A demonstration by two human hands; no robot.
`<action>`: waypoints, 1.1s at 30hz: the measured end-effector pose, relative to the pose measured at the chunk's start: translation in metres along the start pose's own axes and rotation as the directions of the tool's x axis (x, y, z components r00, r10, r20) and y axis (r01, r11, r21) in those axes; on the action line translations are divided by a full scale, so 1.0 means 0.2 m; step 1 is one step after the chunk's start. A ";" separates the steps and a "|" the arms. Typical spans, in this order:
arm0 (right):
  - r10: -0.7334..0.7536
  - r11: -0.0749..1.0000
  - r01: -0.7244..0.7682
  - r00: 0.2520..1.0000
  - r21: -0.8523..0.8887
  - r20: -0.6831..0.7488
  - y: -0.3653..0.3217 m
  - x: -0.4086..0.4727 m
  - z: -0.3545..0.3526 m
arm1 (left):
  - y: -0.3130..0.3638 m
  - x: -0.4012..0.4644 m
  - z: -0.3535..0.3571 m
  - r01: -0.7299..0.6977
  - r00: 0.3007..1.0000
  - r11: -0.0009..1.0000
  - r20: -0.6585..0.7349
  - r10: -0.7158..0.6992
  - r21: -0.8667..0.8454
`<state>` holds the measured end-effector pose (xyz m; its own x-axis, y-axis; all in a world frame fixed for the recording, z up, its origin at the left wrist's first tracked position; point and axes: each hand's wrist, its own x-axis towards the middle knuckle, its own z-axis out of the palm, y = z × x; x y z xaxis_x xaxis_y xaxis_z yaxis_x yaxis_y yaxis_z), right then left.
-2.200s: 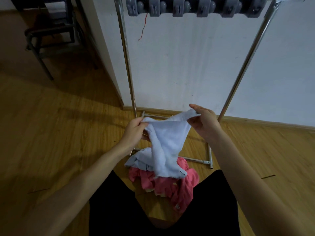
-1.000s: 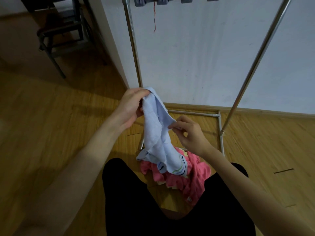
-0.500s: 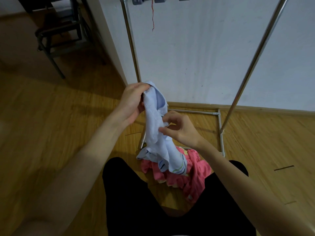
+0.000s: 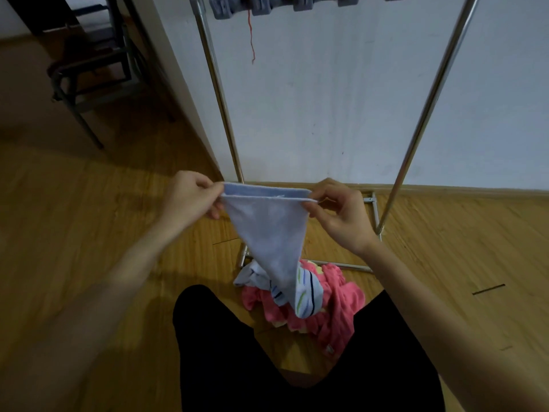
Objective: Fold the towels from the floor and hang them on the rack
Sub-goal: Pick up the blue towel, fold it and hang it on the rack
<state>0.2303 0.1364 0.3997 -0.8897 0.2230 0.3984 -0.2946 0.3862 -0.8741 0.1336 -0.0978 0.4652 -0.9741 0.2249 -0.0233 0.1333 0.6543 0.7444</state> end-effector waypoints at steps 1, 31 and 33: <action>-0.022 1.000 0.022 1.000 -0.020 -0.001 0.00 0.01 -0.01 | -0.02 0.01 0.00 -0.036 0.998 0.989 -0.037 0.042 0.146; -0.030 0.999 0.025 0.979 -0.028 -0.202 -0.07 0.18 -0.07 | 0.28 -0.02 -0.07 -0.650 0.511 0.743 0.815 0.275 0.157; -0.028 0.999 0.024 0.984 -0.025 -0.177 -0.07 0.18 -0.05 | 0.27 -0.01 -0.07 -0.670 0.480 0.723 0.841 0.248 0.169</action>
<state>0.2054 0.1473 0.4297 -0.8051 0.3670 0.4659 -0.3074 0.4135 -0.8570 0.1401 -0.0729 0.5156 -0.2810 0.8778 -0.3879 0.7800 0.4444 0.4406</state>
